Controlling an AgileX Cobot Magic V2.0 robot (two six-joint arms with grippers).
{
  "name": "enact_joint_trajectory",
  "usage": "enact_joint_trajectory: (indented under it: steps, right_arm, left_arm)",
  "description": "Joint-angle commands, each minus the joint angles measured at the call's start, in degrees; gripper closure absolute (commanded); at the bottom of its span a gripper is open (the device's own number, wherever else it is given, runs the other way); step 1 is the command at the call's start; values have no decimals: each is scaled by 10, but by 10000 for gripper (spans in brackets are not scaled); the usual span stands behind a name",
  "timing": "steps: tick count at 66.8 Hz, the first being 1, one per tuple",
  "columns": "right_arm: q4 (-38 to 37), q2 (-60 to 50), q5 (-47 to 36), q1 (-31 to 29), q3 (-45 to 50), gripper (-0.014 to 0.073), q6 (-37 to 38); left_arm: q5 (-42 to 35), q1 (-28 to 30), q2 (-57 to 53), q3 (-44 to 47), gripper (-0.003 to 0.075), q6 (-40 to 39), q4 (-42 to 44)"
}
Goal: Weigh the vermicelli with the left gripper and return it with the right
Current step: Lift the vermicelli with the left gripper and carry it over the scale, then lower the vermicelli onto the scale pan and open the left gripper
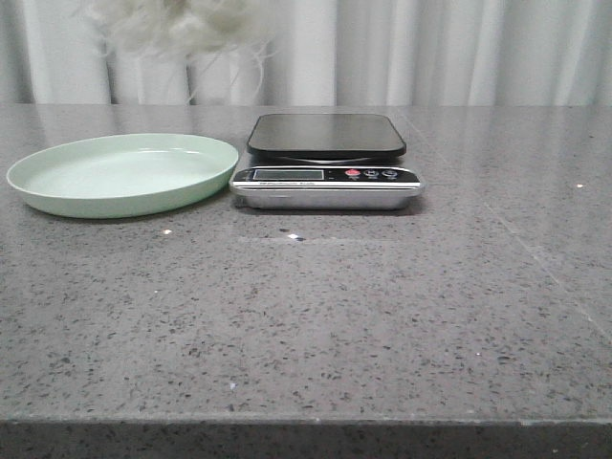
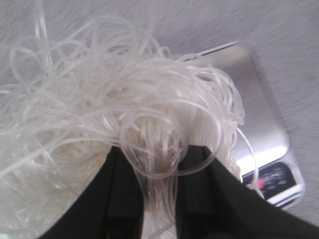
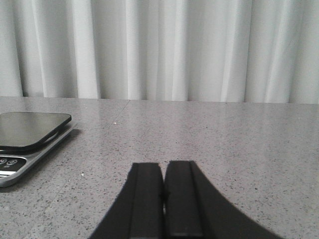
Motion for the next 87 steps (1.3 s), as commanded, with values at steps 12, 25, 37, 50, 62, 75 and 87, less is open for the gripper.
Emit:
enact_joint_trajectory:
  steps: [12,25,37,50,62,75,87]
  right_arm:
    - [1,-8,-48,-3,-5,435,-4]
    - [1,-8,-48,-3,-5,435,-4]
    - [1,-8,-48,-3,-5,435,-4]
    - [1,-8,-48,-3,-5,435,-4]
    - [1,-8,-48,-3,-5,435,-4]
    - [1,-8,-48,-3,-5,435,-4]
    - [1,-8,-48,-3,-5,435,-4]
  left_arm:
    - [-93,-70,43,-33,593,1,-36]
    - [-105,-87,87,-33,500,1,-34]
    - [-100,-89,96,-33,218,1,-35]
    - [-74,-89,78,-70,124,1,-34]
    - [-41,-89,37,-82,125,4,16]
    - [-34,-89,-48,-71,125,5,69]
    - [-98,-89,-165,13,125,15,84]
